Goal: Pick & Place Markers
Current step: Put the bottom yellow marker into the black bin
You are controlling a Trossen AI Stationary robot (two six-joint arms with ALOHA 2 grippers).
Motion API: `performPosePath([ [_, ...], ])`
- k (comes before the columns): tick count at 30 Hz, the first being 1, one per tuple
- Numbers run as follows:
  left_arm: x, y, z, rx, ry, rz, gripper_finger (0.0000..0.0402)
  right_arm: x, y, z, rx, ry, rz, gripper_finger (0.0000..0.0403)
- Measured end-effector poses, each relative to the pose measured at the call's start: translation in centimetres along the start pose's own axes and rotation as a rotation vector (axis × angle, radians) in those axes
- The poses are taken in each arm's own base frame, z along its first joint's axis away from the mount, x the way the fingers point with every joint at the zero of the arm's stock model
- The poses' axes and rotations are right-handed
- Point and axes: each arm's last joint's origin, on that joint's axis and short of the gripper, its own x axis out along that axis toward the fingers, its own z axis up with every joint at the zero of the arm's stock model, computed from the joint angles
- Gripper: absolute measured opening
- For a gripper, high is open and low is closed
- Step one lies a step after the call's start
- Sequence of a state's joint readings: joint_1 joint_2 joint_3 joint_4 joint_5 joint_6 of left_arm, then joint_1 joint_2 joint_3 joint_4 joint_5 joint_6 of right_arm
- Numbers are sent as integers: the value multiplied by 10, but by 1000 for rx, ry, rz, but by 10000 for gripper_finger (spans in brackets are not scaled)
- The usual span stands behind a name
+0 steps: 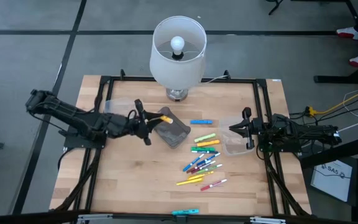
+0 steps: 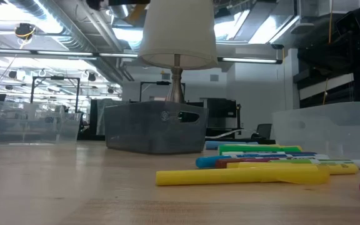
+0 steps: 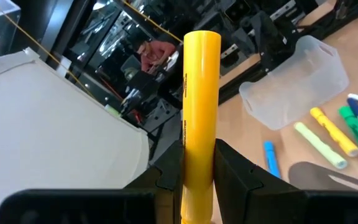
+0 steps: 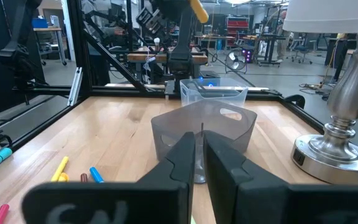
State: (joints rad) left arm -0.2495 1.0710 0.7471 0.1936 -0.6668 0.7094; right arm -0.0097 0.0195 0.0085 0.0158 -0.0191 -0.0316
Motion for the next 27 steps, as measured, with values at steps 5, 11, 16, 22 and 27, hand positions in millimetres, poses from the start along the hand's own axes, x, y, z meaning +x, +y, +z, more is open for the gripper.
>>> performPosePath([
  [5,8,9,-4,-3,-33,-9,59,0,0,0,0,0,0,35],
  [11,14,15,-10,-12,-55,-40,59,0,0,0,0,0,0,35],
  [16,18,19,-15,-19,-77,-73,59,0,0,0,0,0,0,35],
  [22,30,12,-23,-59,-52,-126,59,0,0,0,0,0,0,35],
  [27,45,-2,-32,-31,11,-161,59,0,0,0,0,0,0,35],
])
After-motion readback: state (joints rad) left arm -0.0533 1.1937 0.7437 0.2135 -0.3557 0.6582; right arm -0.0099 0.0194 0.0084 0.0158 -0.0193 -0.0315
